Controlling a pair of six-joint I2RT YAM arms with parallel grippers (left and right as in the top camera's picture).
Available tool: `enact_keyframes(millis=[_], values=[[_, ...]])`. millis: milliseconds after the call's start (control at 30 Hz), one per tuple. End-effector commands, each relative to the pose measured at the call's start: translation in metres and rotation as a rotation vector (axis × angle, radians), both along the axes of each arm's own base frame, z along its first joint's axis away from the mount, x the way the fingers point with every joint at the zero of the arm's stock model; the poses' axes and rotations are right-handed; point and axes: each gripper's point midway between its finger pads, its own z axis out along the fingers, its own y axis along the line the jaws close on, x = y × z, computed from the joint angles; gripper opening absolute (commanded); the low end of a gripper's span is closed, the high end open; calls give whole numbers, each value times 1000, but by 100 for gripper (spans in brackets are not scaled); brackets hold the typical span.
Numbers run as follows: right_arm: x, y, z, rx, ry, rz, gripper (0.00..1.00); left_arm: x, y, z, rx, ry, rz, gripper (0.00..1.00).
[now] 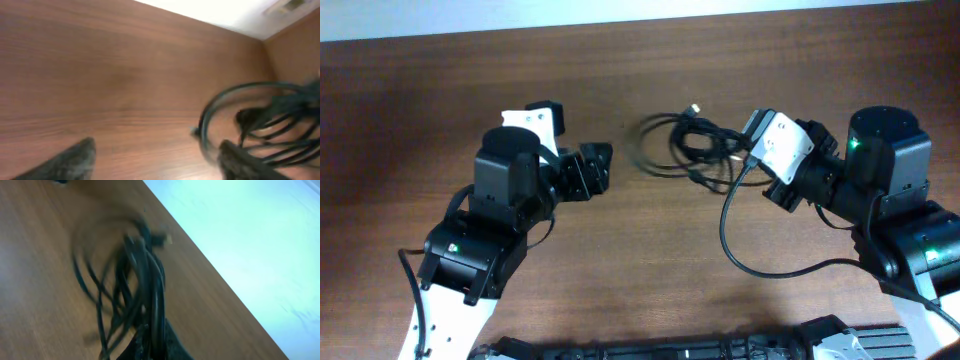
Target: Untangle cables
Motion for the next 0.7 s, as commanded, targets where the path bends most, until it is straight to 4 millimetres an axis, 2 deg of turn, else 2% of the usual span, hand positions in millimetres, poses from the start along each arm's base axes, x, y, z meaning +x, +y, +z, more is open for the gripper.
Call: enact_keyframes(millis=[0, 167, 300, 500, 667], values=[[1, -6, 6, 1, -20, -32, 4, -8, -7, 11, 210, -172, -255, 99], [-11, 10, 7, 12, -32, 97, 4, -34, -49, 31, 286, -453, -707, 99], [-18, 20, 11, 41, -36, 164, 4, -55, -66, 39, 261, -576, -901, 99], [-23, 27, 23, 74, -77, 211, 4, -55, -66, 30, 270, -550, -920, 99], [-36, 36, 35, 113, -113, 293, 4, -52, -68, 24, 294, -554, -945, 99]])
